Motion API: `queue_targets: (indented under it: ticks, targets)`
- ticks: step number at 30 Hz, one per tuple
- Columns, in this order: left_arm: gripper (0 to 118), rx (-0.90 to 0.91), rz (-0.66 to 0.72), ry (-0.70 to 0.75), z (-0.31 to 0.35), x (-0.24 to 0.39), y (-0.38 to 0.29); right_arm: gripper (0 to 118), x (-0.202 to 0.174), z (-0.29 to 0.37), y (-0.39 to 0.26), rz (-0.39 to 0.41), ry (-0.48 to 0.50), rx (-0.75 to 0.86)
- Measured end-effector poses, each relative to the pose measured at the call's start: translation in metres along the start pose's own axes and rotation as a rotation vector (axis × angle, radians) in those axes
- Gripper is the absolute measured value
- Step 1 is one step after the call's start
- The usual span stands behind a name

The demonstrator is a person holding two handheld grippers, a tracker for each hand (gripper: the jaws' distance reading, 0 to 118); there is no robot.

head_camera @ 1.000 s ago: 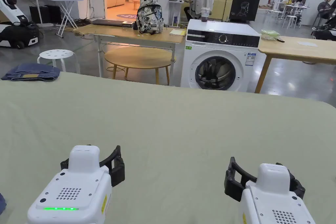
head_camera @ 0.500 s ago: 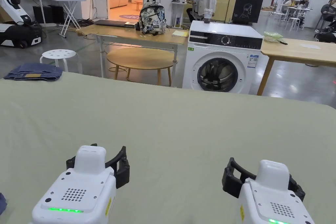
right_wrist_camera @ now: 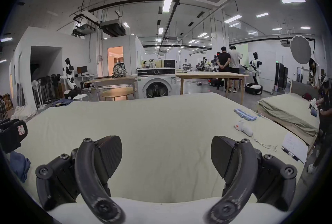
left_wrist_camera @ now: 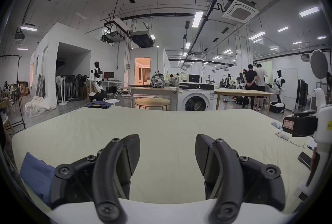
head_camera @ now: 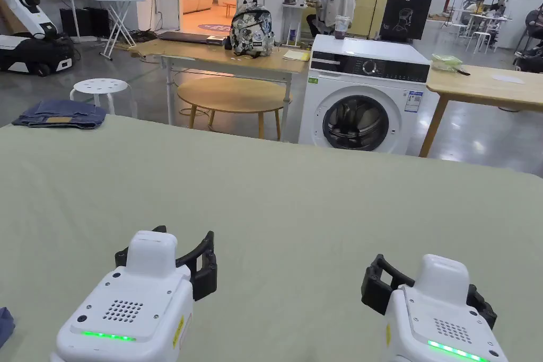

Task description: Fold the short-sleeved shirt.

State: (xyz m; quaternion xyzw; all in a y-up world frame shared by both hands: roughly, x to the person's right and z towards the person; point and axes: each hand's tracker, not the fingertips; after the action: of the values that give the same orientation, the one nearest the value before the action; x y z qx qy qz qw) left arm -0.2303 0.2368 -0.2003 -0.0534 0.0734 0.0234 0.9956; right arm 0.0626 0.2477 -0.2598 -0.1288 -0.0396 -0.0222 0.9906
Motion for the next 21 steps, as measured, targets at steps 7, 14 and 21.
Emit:
queue_targets:
  ticks: [7,14,21]
  targets:
    - [64,0.005,0.004,0.004,0.0003,0.0003,0.0008,102,0.002,-0.0026,-0.0029,0.01,-0.009,-0.003]
    - [64,-0.014,0.013,0.016,-0.0016,-0.0005,0.0001,102,0.0044,-0.0038,-0.0044,0.013,0.0,-0.006]
    - [64,-0.022,-0.022,0.05,-0.0017,0.0028,-0.001,102,0.004,-0.006,-0.006,0.016,0.006,-0.043]
